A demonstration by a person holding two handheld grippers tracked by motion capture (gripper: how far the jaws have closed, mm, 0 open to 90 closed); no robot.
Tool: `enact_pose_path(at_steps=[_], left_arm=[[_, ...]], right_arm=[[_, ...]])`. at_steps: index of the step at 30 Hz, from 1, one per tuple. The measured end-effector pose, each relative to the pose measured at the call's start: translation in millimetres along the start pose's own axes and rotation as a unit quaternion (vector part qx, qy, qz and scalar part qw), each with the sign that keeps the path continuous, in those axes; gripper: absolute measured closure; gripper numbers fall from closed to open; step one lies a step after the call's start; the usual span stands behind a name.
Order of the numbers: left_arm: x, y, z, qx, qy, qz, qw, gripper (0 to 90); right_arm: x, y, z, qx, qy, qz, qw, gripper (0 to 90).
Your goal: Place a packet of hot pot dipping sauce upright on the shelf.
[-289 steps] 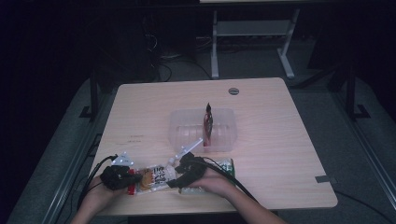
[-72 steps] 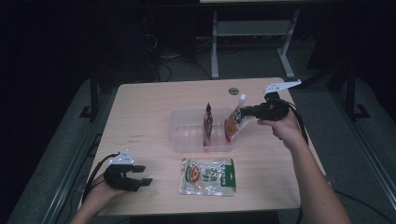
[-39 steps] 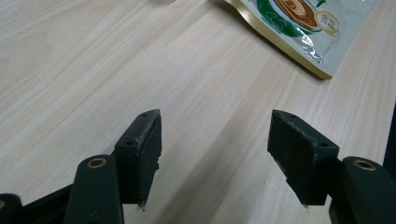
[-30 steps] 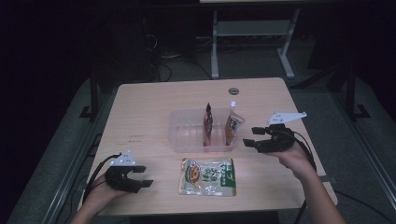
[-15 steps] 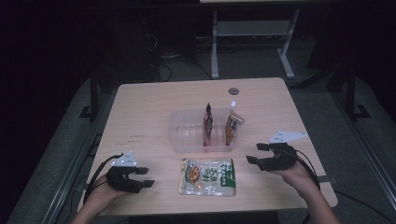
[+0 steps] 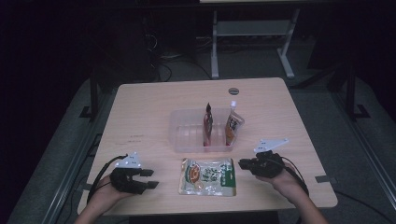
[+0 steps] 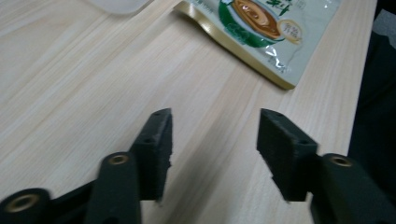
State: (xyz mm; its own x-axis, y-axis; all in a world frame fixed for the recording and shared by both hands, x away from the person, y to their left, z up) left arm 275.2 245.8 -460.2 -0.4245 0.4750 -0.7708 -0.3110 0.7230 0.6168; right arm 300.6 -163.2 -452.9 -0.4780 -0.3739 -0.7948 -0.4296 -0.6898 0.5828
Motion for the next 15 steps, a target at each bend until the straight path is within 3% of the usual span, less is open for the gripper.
enact_pose_path(at_steps=[2,6,9,10,11,15], left_arm=[[-9.4,-3.1,-3.5,0.004,-0.012,-0.007,0.9999,68.9],[-25.5,-14.5,-10.9,0.012,-0.028,-0.009,0.9995,86.9],[-33.3,-24.2,-14.2,0.019,-0.04,-0.003,0.999,89.6],[-41.6,-35.9,-16.8,0.024,-0.052,0.003,0.9983,89.7],[-41.6,-35.9,-16.8,0.024,-0.052,0.003,0.9983,89.7],[-61.7,-66.0,-19.9,0.027,-0.07,0.006,0.9971,89.6]], right_arm=[[-0.9,-8.2,5.0,-0.011,0.01,0.011,0.9998,89.8],[-3.1,-16.1,12.5,-0.019,0.019,0.021,0.9994,89.7],[-3.6,-19.7,14.3,-0.024,0.027,0.022,0.9991,89.7],[-3.9,-22.7,16.6,-0.025,0.023,0.027,0.9991,89.7],[-3.9,-22.7,16.6,-0.025,0.023,0.027,0.9991,89.7],[-3.6,-30.2,16.5,-0.024,0.027,0.039,0.9986,89.3]])
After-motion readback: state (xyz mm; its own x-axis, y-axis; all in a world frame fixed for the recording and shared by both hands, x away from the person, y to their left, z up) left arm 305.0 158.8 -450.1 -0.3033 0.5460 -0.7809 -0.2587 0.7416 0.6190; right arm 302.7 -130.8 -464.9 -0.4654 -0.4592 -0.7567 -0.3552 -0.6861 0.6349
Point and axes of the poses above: each handheld gripper's, and its own axes: y roughly backward along the jaws, x roughly out of its underside, z roughly to its left, the point moved 3 cm from there along -y, roughly forward along the jaws, and after that the axes turned 7 degrees about -z, right-handed, at the moved point
